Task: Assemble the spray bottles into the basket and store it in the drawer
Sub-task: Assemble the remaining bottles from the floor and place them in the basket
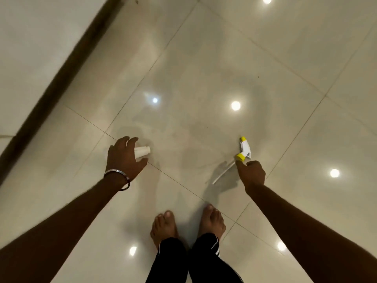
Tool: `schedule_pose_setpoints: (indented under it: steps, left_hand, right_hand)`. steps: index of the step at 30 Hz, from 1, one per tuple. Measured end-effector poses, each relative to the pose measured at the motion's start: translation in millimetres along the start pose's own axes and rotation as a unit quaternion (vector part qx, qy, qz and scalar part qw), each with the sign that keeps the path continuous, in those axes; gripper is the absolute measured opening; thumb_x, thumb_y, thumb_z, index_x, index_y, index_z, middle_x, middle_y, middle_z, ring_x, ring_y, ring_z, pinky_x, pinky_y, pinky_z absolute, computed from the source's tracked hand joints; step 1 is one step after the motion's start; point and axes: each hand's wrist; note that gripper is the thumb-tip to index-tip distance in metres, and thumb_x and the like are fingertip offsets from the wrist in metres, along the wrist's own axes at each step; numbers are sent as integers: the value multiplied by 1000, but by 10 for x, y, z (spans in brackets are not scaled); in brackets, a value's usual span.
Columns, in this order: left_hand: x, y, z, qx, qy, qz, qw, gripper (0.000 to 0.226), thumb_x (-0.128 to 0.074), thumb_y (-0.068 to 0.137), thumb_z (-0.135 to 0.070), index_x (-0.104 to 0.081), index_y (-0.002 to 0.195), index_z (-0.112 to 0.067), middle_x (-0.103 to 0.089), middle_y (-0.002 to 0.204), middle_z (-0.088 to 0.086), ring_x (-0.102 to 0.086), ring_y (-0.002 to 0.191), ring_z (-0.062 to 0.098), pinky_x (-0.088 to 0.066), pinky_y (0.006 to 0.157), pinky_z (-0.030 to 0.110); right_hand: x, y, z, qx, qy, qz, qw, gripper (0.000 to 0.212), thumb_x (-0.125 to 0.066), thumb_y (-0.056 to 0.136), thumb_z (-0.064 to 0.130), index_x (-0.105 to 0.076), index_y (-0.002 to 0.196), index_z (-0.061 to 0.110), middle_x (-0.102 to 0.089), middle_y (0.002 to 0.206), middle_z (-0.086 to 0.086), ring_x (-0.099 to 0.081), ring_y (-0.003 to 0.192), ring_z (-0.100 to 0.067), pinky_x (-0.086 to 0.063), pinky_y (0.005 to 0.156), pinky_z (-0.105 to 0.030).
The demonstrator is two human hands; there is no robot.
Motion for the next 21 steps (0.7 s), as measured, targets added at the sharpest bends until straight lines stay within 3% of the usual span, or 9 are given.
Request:
schedule_pose_setpoints:
  steps: [4, 9, 15, 21]
  left_hand:
    - [-323, 102, 108, -59, 141, 11, 988, 86, -77, 66, -47, -45, 137, -12, -51, 134, 15, -41, 131, 36, -21, 110, 59]
    - [-446, 168, 142, -72, 208, 21, 975, 87, -80, 64, -42, -43, 137, -11, -55, 128, 15, -42, 130, 37, -14, 110, 66]
    - [-457, 217, 174, -78, 253, 22, 964, 60, -80, 66, -28, -58, 119, -9, -64, 110, 16, -50, 121, 38, -14, 106, 72]
    - [-482, 319, 165, -55, 249, 19, 967, 30, -72, 74, -24, -67, 102, -13, -68, 94, 9, -57, 108, 34, -14, 109, 68]
  right_hand:
    - [-245, 213, -88, -22, -12, -34, 999, 64, -53, 87, 62, -54, 115, 4, -63, 116, -16, -59, 109, -36, -46, 84, -37]
    - [-295, 313, -127, -13, -13, -46, 999, 62, -52, 84, 62, -55, 110, 6, -64, 106, -10, -59, 92, -31, -44, 75, -33]
    - [-312, 410, -80, -13, 11, -39, 999, 69, -58, 81, 68, -57, 110, 5, -61, 97, -7, -56, 83, -26, -42, 70, -31]
    - [-358, 456, -13, -18, 17, -45, 999, 59, -59, 81, 65, -58, 99, 9, -58, 91, -4, -53, 81, -24, -43, 71, -32]
Point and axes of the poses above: each hand's wrist, its own y-axis towards the middle knuckle, its own x-axis out of the back of the hand, z = x × y
